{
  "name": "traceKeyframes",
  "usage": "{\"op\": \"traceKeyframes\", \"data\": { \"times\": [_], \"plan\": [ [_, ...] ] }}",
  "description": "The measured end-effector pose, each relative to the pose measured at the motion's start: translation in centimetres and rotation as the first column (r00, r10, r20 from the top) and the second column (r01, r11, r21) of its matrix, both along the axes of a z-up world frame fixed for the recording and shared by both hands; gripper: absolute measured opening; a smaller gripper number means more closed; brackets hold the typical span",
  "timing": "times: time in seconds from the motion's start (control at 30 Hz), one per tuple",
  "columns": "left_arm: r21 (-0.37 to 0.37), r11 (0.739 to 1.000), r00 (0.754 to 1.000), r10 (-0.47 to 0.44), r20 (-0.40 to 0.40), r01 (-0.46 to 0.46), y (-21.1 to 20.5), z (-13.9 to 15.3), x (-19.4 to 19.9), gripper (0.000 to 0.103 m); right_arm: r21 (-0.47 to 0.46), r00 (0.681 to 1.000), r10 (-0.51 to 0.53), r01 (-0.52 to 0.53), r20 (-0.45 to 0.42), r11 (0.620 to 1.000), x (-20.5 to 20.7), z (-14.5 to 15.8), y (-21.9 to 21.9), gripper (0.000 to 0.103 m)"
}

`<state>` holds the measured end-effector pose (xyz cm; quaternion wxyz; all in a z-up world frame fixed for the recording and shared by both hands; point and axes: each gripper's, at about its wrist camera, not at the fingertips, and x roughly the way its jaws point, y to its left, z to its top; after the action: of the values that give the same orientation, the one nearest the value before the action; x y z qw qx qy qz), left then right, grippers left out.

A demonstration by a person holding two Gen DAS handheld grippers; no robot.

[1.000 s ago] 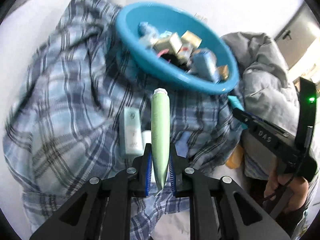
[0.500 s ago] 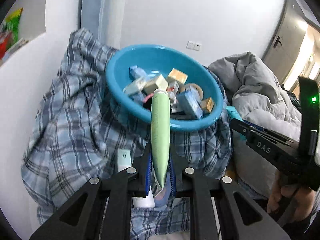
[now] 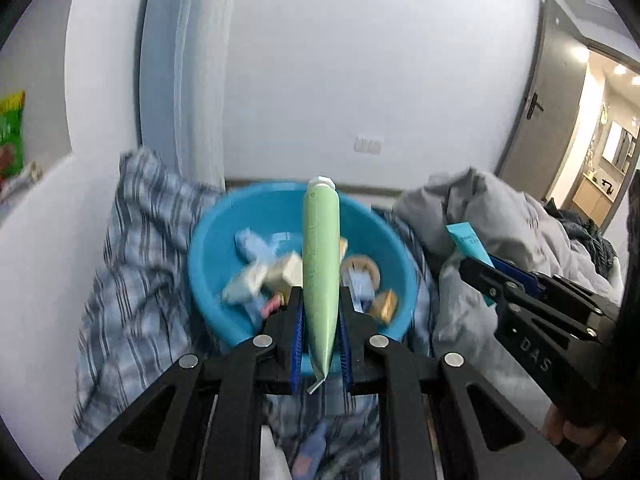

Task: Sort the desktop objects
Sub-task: 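Carry both held tubes up over the blue basin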

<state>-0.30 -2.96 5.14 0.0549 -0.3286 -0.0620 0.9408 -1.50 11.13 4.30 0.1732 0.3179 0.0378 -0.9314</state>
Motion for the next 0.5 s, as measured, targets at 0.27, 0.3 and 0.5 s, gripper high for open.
{"op": "traceKeyframes", "data": {
  "times": [0.27, 0.3, 0.5],
  "plan": [
    [-0.014, 1.0, 0.993, -0.007, -0.117, 0.005, 1.2, 3.7, -3.0, 0.016, -0.014, 0.983, -0.007, 0.004, -0.183, 1.0, -1.3, 5.6, 0.8, 0.019],
    [-0.021, 1.0, 0.99, -0.003, -0.138, 0.0, 1.4, 4.3, -3.4, 0.016, -0.018, 0.98, -0.009, 0.006, -0.199, 1.0, -1.7, 6.2, 0.9, 0.019],
    [-0.03, 0.999, 0.978, -0.039, -0.207, 0.034, 2.1, 6.8, -4.7, 0.016, -0.103, 0.966, -0.031, 0.004, -0.258, 0.995, -3.7, 8.3, 1.9, 0.019]
  ]
}}
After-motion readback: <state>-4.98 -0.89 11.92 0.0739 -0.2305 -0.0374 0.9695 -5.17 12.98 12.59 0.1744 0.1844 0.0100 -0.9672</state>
